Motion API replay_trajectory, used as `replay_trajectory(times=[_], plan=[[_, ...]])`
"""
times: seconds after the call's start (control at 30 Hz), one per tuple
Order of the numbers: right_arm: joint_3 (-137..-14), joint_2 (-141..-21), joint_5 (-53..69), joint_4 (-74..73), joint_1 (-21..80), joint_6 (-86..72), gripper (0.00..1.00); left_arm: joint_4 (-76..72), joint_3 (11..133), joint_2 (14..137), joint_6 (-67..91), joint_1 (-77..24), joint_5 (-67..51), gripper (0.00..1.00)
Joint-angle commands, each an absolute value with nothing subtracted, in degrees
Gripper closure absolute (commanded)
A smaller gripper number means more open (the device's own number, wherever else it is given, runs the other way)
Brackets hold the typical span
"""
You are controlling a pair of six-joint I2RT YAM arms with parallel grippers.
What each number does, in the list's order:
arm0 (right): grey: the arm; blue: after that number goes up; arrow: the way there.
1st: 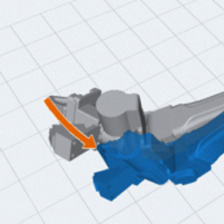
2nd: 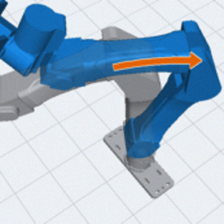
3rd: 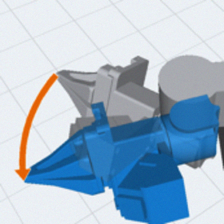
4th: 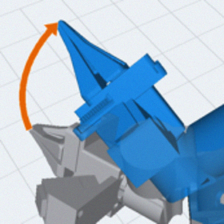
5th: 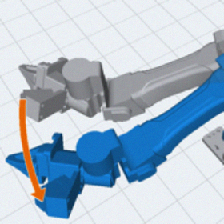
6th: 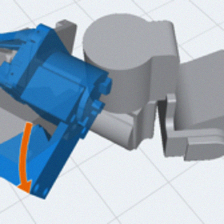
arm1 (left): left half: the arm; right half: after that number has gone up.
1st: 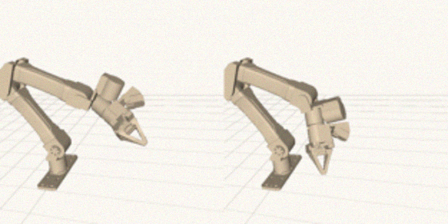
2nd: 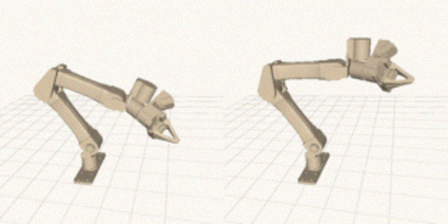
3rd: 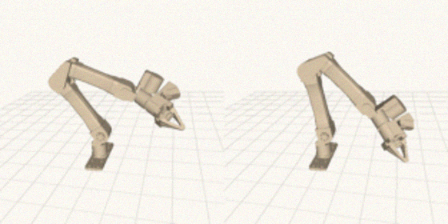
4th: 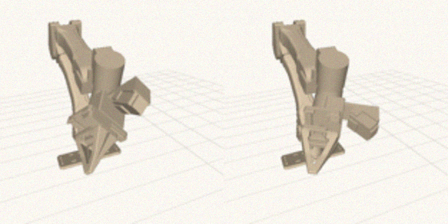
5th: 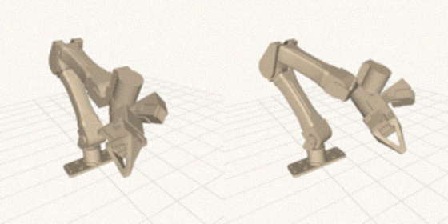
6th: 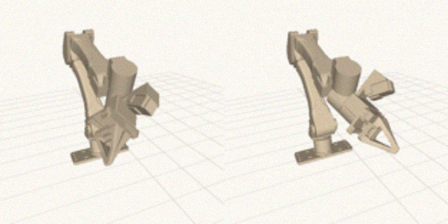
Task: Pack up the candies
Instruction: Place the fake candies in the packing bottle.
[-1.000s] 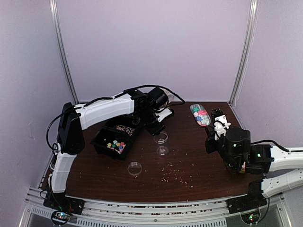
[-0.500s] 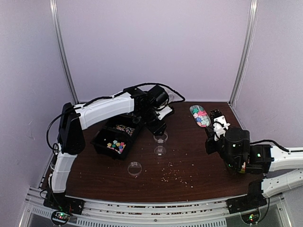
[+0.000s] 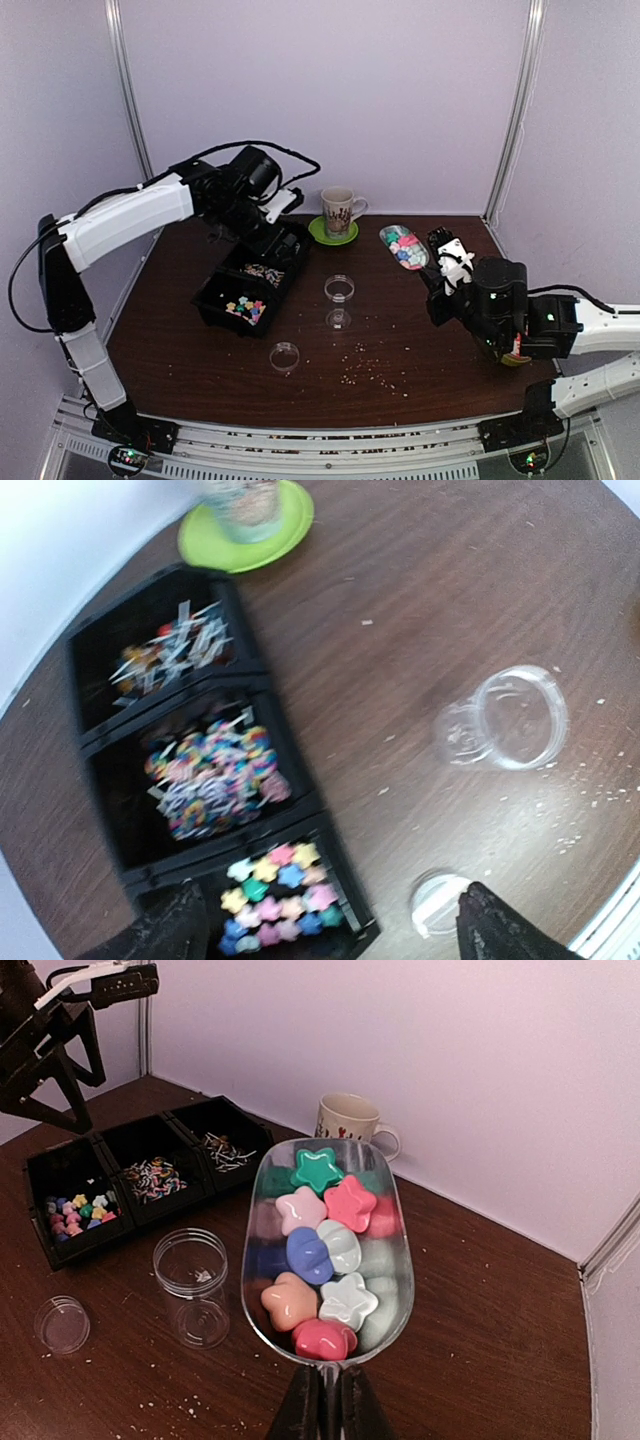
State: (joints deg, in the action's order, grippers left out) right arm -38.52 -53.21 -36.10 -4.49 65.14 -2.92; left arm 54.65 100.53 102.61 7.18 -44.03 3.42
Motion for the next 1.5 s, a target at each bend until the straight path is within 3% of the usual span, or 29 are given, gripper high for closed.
replay_trajectory(times=[0.0, 0.07, 0.27, 0.63, 1.27, 1.47], plan=[[-42.1, -54.94, -30.99, -5.78, 65.06, -1.09, 1.0, 49.12, 89.17, 94.05, 10.23, -39.32, 4.51, 0.09], [-43.43, -55.83, -29.23, -6.61, 65.05, -0.77, 1.0, 47.31, 83.76, 90.31, 11.47, -36.69, 4.2, 0.02], [-45.11, -57.45, -25.78, -7.78, 65.14, 0.28, 1.0, 44.03, 71.5, 83.07, 13.18, -29.67, 3.53, 0.02], [-47.9, -59.46, -20.66, -10.83, 65.16, 0.81, 1.0, 39.08, 62.73, 85.85, 14.49, -19.26, -0.56, 0.03], [-50.13, -63.34, -18.83, -13.99, 65.1, 1.06, 1.0, 38.05, 70.58, 100.59, 17.04, -16.37, -3.62, 0.29], [-51.06, -64.9, -18.88, -14.7, 65.08, 1.17, 1.0, 36.56, 69.66, 102.82, 16.97, -15.34, -4.64, 0.46]])
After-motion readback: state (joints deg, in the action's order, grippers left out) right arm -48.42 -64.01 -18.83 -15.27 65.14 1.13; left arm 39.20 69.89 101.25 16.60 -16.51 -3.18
